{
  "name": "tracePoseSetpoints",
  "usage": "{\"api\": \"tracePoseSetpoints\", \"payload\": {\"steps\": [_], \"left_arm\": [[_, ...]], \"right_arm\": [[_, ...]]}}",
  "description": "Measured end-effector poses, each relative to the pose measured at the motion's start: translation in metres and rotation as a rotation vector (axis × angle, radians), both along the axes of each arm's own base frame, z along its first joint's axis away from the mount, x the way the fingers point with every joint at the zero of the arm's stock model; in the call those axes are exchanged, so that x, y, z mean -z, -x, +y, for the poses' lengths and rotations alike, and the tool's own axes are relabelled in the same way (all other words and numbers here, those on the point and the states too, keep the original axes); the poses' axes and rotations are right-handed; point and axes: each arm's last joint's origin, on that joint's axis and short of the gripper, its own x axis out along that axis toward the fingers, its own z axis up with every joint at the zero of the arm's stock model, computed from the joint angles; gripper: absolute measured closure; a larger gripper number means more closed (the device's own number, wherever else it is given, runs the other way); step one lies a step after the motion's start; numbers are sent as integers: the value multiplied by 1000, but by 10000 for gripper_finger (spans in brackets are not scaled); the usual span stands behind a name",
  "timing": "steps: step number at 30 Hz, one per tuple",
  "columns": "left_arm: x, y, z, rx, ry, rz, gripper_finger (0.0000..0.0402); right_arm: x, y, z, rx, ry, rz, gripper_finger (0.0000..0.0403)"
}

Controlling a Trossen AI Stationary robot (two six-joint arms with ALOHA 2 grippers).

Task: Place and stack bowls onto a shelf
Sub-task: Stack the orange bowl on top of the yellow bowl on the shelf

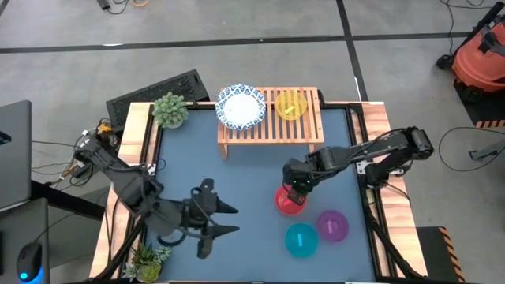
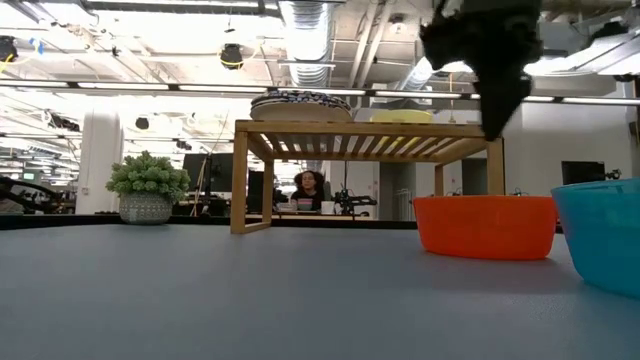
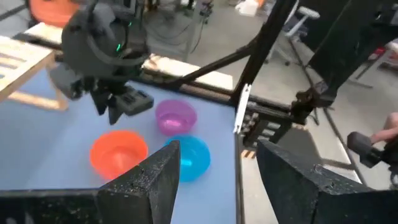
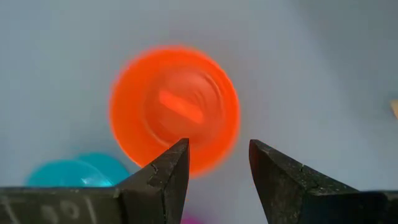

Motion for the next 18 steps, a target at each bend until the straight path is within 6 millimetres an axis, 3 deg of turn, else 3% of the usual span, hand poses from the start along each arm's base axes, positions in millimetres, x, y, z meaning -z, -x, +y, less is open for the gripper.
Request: {"api": "tracePoseSetpoints", "payload": {"steps": [4, 8, 14, 18], "left_arm": [[1, -25, 22, 68, 40, -48, 205], [-12, -45, 57, 246, 112, -156, 205], [-38, -54, 97, 476, 226, -321, 205], [-44, -54, 106, 513, 266, -326, 205]], "right_arm": [[2, 13, 14, 53, 6, 100, 211], [6, 18, 29, 183, 4, 90, 211], [35, 19, 42, 342, -39, 5, 211], [51, 21, 39, 412, -32, -19, 211]]}}
